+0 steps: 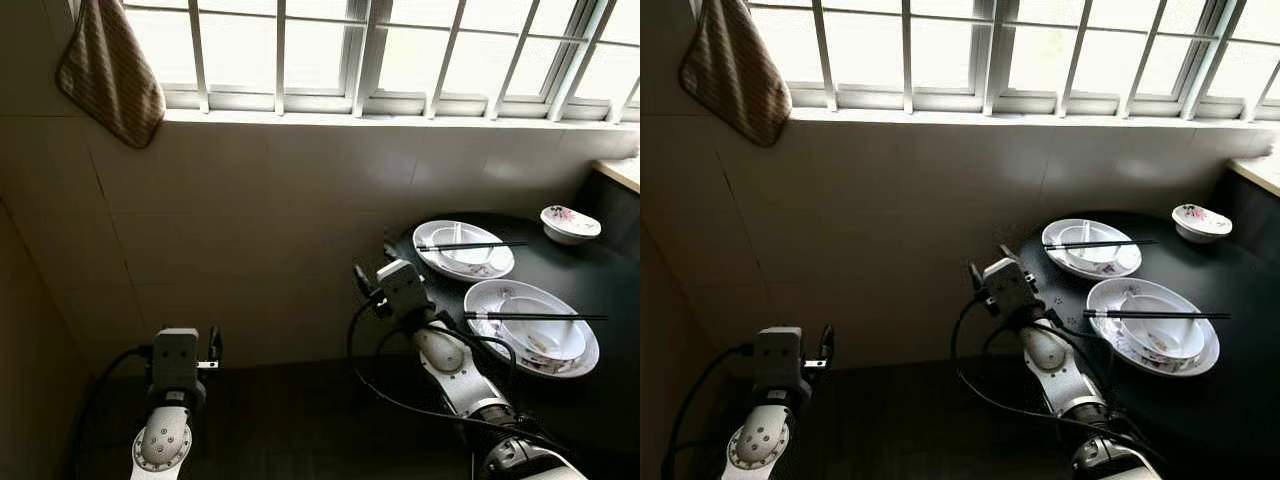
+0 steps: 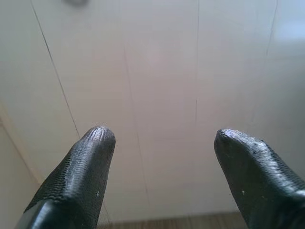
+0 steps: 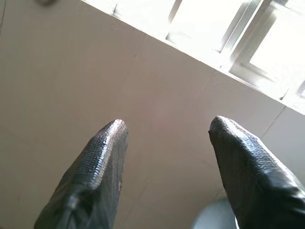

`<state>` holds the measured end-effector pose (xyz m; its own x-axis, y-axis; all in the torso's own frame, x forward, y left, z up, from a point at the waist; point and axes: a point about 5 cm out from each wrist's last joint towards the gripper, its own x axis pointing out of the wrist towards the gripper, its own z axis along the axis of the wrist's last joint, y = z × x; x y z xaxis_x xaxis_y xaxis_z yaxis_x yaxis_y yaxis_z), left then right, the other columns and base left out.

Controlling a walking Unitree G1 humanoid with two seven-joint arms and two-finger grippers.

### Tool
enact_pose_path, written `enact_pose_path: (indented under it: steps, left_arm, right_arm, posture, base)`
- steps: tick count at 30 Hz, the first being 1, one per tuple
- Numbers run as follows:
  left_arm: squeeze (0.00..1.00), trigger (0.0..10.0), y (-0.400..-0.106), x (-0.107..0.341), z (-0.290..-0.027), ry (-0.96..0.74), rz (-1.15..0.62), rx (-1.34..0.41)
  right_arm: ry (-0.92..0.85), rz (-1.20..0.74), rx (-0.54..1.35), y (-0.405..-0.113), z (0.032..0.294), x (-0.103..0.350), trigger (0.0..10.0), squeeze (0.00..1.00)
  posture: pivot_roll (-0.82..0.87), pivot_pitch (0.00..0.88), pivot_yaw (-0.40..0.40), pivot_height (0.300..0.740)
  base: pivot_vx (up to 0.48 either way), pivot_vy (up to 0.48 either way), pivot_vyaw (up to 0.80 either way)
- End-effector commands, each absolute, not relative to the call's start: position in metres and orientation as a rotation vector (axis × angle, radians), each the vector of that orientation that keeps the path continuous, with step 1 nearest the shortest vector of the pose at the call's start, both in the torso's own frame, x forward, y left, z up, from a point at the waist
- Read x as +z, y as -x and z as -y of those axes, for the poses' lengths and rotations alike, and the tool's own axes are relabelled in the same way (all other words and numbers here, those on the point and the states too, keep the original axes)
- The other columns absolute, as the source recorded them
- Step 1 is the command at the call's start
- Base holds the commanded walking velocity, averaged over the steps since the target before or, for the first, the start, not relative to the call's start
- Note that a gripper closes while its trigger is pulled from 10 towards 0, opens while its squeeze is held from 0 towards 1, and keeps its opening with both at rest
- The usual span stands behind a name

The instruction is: Kitchen organization

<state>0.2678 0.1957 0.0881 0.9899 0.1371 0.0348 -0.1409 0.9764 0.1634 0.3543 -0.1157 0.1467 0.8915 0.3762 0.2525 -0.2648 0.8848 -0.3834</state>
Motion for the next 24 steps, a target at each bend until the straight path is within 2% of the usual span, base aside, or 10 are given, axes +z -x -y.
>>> enact_pose_path:
  steps: [1,9,22,24]
  left_arm:
    - [0.0,10.0,-0.273,0.105,-0.198,-0.184,0.088,0.147]
    - [0.0,10.0,-0.272,0.108,-0.193,-0.202,0.108,0.111]
    - [0.0,10.0,-0.272,0.103,-0.186,-0.202,0.081,0.065]
    - [0.0,10.0,-0.272,0.099,-0.184,-0.198,0.064,0.055]
  right_arm:
    - [0.303,0.339,0.319,-0.353,0.118,0.151,10.0,0.0]
    - [0.279,0.331,0.339,-0.348,0.113,0.152,10.0,0.0]
    - [0.276,0.288,0.321,-0.343,0.116,0.151,10.0,0.0]
    - [0.249,0.268,0.326,-0.343,0.116,0.149,10.0,0.0]
  posture:
    - [0.08,0.0,-0.067,0.74]
    - [0.08,0.0,-0.067,0.74]
    - [0.06,0.0,-0.059,0.74]
    - [0.06,0.0,-0.059,0.74]
  base:
    - [0.304,0.0,0.0]
    - [0.274,0.0,0.0]
    - [0.0,0.0,0.0]
    - [0.0,0.0,-0.59]
